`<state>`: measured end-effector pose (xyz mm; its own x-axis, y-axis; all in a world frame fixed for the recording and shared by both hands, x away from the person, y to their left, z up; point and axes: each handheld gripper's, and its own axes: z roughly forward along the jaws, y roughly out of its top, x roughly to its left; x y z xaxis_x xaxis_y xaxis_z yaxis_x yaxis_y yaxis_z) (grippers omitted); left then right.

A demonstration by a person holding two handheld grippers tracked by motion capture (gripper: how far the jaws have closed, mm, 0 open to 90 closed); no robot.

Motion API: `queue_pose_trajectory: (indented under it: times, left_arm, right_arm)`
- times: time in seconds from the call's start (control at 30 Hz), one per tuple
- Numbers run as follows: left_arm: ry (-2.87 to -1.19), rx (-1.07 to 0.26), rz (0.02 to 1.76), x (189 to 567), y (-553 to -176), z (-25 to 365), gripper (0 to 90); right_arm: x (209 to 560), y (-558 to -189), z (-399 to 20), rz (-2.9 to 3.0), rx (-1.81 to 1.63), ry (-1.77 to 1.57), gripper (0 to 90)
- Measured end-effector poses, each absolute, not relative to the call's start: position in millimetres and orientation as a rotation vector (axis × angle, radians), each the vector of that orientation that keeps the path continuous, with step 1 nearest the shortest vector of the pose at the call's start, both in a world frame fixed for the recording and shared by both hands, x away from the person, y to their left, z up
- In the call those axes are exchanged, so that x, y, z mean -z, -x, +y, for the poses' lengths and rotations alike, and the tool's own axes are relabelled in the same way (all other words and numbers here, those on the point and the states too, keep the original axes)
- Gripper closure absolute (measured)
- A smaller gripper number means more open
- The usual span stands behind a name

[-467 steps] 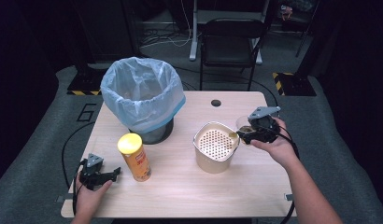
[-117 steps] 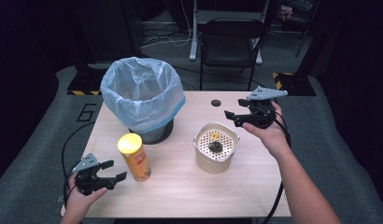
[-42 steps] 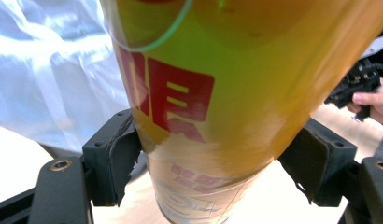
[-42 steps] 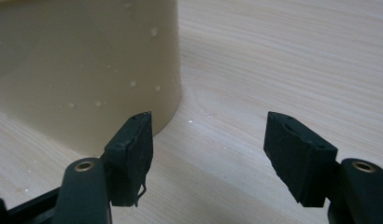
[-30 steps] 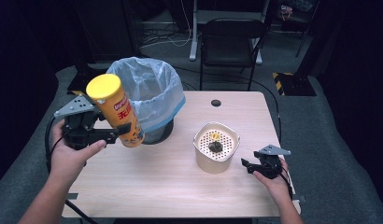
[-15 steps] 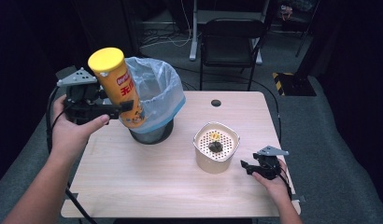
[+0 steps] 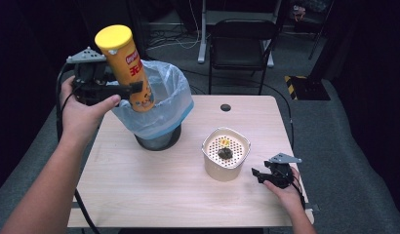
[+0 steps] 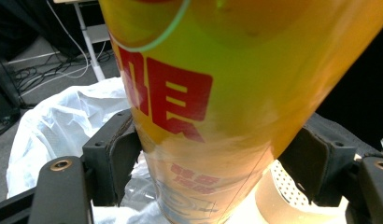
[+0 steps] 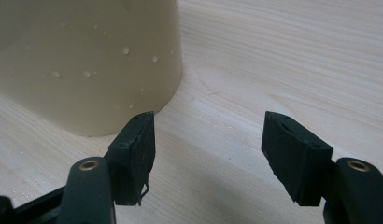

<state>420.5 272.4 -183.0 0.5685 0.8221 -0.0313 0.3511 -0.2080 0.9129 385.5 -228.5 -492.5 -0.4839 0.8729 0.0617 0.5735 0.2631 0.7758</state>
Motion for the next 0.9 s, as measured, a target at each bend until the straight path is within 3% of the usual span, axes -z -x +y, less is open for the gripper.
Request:
queue_pose_trajectory:
  times: [0.4,0.9]
  left_arm:
    - [-1.753,-0.683,1.055,187,-466,275,24.3]
    - [-1.775,-0.638,1.117,228,-502,275,24.2]
  right_arm:
    - [494,-384,-228,2.186,-1.066,-1.291,35.4]
    - [496,-382,-223,2.211,-1.069,-1.291,35.7]
